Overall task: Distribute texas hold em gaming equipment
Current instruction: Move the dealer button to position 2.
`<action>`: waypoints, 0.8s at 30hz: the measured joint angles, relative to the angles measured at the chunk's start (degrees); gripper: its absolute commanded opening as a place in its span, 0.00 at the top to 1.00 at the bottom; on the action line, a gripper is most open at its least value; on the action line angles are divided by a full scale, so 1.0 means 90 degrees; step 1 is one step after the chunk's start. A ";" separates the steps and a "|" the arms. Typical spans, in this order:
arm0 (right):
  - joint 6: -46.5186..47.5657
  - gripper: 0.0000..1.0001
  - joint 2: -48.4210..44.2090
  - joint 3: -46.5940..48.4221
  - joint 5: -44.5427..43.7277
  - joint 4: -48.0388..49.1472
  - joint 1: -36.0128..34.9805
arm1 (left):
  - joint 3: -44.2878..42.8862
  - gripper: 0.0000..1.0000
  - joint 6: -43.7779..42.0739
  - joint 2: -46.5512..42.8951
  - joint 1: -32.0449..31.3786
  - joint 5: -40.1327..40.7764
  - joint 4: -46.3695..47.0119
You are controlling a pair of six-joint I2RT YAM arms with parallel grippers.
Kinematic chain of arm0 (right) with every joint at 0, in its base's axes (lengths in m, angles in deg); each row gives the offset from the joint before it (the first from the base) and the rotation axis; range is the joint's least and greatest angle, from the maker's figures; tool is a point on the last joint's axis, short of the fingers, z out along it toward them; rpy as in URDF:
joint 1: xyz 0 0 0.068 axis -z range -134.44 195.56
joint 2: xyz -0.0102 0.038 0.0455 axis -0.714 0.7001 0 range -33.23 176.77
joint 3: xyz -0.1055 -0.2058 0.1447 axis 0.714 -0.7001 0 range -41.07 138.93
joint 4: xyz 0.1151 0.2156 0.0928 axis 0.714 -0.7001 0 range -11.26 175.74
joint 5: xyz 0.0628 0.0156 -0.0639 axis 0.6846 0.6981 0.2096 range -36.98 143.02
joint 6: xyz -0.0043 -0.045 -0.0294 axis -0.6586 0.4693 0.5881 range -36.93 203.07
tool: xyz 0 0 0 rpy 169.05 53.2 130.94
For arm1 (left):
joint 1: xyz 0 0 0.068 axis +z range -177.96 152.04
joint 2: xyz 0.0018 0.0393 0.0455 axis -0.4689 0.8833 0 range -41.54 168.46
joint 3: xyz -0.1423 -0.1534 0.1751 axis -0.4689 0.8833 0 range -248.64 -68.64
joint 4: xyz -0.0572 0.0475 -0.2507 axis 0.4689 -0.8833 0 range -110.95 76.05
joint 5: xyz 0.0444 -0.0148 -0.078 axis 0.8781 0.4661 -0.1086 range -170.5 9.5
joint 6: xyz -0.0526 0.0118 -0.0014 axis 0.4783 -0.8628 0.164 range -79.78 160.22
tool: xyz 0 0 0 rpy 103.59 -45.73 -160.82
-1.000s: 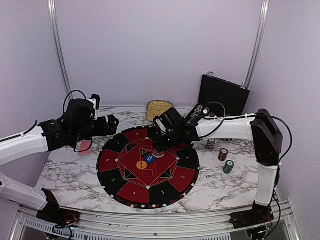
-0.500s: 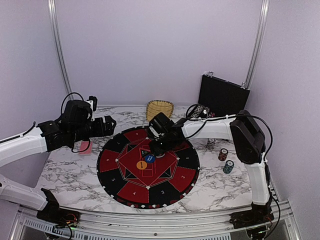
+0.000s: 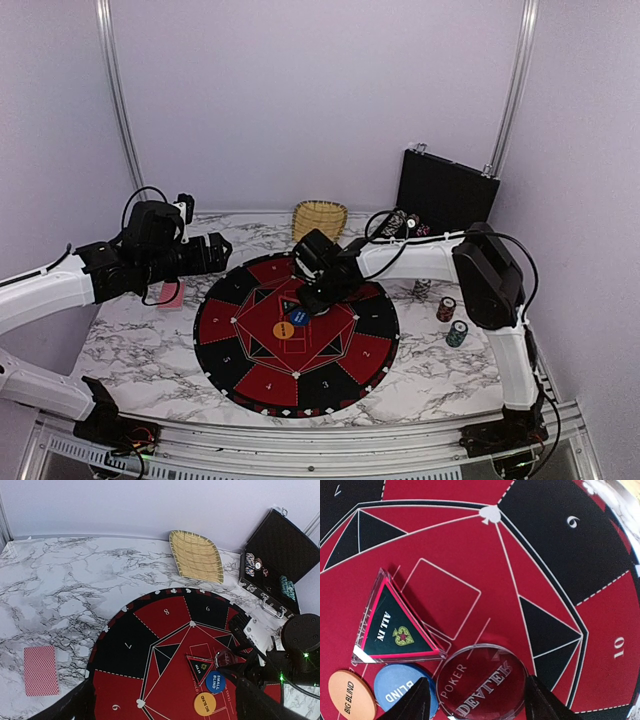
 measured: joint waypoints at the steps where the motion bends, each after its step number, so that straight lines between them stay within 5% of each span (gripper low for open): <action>1: 0.0000 0.32 0.0007 0.0005 -0.0015 -0.0005 -0.0017 | 0.0000 0.01 -0.0002 0.0000 0.0002 -0.0010 -0.0002; 24: -0.0389 0.30 0.0138 0.0083 -0.0231 -0.0066 0.0070 | 0.0000 0.01 -0.0007 0.0107 0.0104 -0.0172 -0.0002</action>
